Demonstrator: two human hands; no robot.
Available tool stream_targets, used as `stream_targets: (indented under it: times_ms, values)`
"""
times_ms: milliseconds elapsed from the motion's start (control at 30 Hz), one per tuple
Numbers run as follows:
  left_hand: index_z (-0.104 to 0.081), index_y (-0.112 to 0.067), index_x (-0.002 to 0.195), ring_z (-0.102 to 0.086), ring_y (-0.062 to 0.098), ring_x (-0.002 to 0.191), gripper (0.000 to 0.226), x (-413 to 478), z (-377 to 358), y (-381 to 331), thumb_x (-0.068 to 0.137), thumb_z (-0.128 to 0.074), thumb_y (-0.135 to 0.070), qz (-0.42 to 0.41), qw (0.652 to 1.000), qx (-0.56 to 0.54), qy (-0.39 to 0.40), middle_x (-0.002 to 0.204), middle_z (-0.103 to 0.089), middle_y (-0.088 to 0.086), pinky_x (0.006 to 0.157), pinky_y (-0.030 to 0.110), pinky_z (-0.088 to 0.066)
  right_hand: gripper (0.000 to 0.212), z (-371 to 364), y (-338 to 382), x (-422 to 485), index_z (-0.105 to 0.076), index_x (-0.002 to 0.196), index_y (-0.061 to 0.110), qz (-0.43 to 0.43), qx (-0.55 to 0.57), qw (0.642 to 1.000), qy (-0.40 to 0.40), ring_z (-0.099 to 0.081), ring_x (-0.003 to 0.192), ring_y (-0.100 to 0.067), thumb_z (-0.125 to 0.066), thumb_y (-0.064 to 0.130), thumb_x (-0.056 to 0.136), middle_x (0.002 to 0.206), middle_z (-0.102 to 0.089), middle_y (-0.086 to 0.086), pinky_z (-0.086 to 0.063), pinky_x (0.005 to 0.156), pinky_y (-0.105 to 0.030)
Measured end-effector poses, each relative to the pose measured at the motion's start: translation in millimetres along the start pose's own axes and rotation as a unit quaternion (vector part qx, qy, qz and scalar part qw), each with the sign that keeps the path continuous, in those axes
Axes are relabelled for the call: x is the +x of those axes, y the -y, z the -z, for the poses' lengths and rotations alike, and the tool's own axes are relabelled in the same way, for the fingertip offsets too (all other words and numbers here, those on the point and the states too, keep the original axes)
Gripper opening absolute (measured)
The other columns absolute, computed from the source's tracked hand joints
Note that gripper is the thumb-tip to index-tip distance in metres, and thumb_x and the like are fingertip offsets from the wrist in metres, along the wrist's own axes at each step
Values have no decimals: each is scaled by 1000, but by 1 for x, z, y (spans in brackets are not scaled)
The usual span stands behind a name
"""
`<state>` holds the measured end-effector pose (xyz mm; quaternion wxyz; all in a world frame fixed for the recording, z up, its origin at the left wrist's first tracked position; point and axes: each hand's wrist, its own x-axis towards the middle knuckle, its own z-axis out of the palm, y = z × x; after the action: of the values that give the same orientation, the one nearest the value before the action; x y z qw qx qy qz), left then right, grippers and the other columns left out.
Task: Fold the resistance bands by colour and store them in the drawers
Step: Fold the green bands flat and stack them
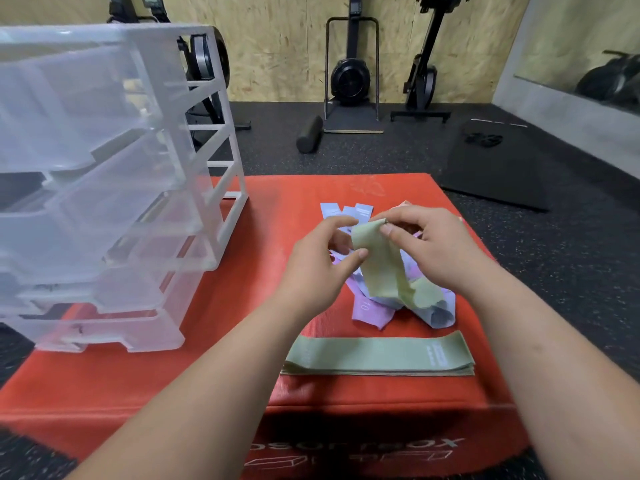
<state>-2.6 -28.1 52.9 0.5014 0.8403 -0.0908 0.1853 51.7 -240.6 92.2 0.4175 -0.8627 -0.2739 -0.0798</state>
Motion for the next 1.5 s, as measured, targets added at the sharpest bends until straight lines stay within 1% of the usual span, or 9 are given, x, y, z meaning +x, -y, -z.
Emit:
stream_targets:
  times_ms: [200,300,400,700,800,933,1067,1233,1500]
  values:
    - [-66,-28,113,-67,7,75,26,6,-2,24,91,-76,-17,72,997,29,-20,78,-73,-9,71,28,-50,20,9,-29,-6,-77,112,38,-65,-62,996,1,-61,73,0,-68,27,99,96,-73,24,-44,69,-16]
    - [-66,-26,113,-65,7,74,25,6,2,38,91,-76,-18,117,989,87,-7,78,-71,-8,66,26,-45,19,19,-55,-19,-73,107,42,-152,-193,967,69,-64,78,-1,-75,29,92,97,-73,20,-46,71,-24]
    - [-67,-23,113,-66,9,75,24,7,2,44,91,-75,-18,129,986,102,8,78,-72,-9,66,27,-48,23,21,-64,-32,-76,105,39,-182,-191,952,154,-67,80,1,-84,35,84,97,-73,20,-46,70,-19]
    - [-68,-27,106,-67,10,74,19,14,-10,45,90,-76,-21,127,988,91,-1,77,-72,-7,65,28,-46,59,-21,-48,-28,-67,108,48,-86,-207,948,224,-58,89,-1,-88,68,57,96,-61,22,-50,75,-29]
    - [-68,-27,104,-66,10,76,17,15,-13,43,90,-76,-21,126,989,83,-6,78,-73,-7,65,27,-45,58,-29,-52,-30,-65,112,48,-77,-242,939,233,-53,95,-1,-84,63,59,93,-64,23,-52,77,-33]
    - [-68,-27,102,-66,11,78,15,17,-17,41,91,-76,-21,121,991,64,-10,78,-73,-9,70,28,-51,27,-21,-56,-29,-69,98,46,-114,-232,947,192,-63,81,-1,-78,32,76,84,-68,19,-57,76,-32]
    - [-67,-28,99,-65,12,73,16,18,-20,44,90,-77,-19,111,993,39,1,77,-73,-9,73,33,-54,25,12,-55,-23,-76,94,43,-127,-172,973,88,-62,76,8,-80,24,79,86,-71,16,-45,67,-14]
    - [-66,-31,99,-59,6,66,20,17,-31,42,89,-76,-17,111,992,29,60,79,-72,-13,68,33,-52,29,57,-76,-36,-79,90,39,-200,-104,972,-59,-65,74,-11,-82,15,73,81,-74,11,-46,68,-27]
    - [-61,-28,96,-63,16,83,20,4,-53,46,93,-73,-43,114,944,238,197,83,-67,-11,75,34,-51,20,74,-115,-71,-76,87,32,-328,-114,930,-121,-70,85,-16,-84,17,75,80,-74,9,-44,73,-30]
